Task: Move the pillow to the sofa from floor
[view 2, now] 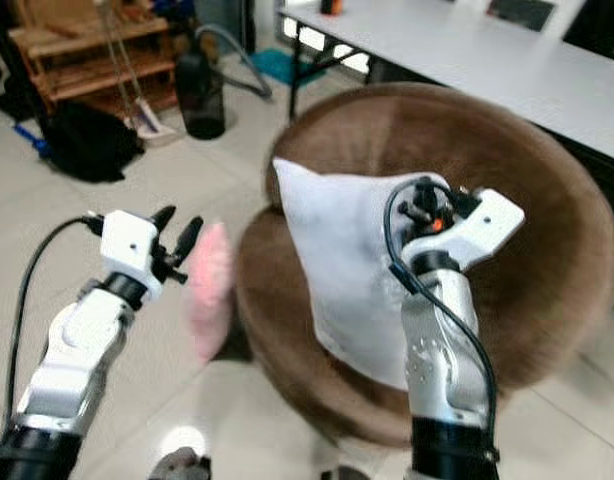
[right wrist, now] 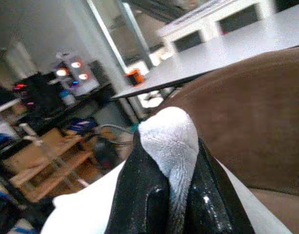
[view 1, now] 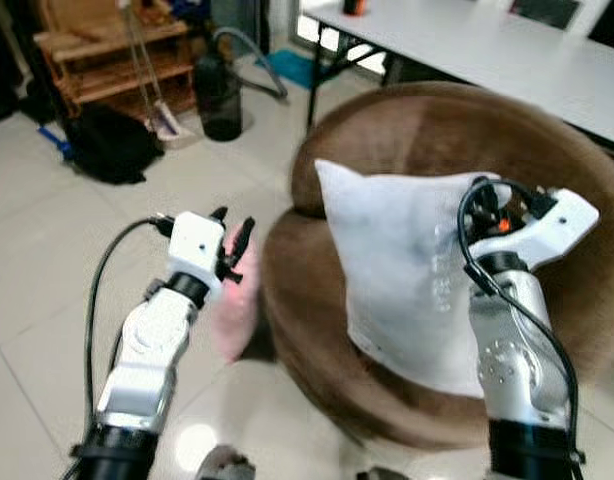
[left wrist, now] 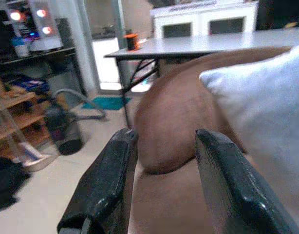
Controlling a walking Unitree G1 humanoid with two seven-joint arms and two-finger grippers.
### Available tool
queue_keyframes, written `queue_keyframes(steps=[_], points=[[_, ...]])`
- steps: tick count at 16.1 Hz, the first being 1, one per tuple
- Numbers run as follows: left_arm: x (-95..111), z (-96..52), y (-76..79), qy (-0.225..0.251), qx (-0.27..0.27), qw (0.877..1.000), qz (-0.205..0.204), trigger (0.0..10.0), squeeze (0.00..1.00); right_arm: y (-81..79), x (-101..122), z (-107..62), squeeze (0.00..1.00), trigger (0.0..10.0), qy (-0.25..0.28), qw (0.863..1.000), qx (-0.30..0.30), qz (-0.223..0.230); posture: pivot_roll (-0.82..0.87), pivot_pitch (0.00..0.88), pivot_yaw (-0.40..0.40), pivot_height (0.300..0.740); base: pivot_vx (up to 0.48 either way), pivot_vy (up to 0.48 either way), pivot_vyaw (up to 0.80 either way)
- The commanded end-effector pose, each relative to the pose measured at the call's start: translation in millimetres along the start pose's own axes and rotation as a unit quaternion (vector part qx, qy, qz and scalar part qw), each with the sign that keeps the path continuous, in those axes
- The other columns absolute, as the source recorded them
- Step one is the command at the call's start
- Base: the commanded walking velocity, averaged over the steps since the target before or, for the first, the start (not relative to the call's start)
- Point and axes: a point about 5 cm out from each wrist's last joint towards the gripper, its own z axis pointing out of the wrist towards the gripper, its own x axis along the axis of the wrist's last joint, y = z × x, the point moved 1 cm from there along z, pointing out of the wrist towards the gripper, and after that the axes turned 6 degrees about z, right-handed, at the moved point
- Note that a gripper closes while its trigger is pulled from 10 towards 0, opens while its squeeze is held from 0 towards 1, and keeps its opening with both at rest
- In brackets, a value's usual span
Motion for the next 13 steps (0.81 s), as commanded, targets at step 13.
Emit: queue_keyframes(steps=[13], points=[[-4, -1.3, -1.2, -0.011, -0.010, 1.000, -0.005, 10.0, 0.00, -14.6, 4, 2.2, 0.00, 10.0, 0.008, 0.999, 0.035, -0.008, 0.11, 0.044, -0.087, 0.740, 0.186, -0.020, -0.18]])
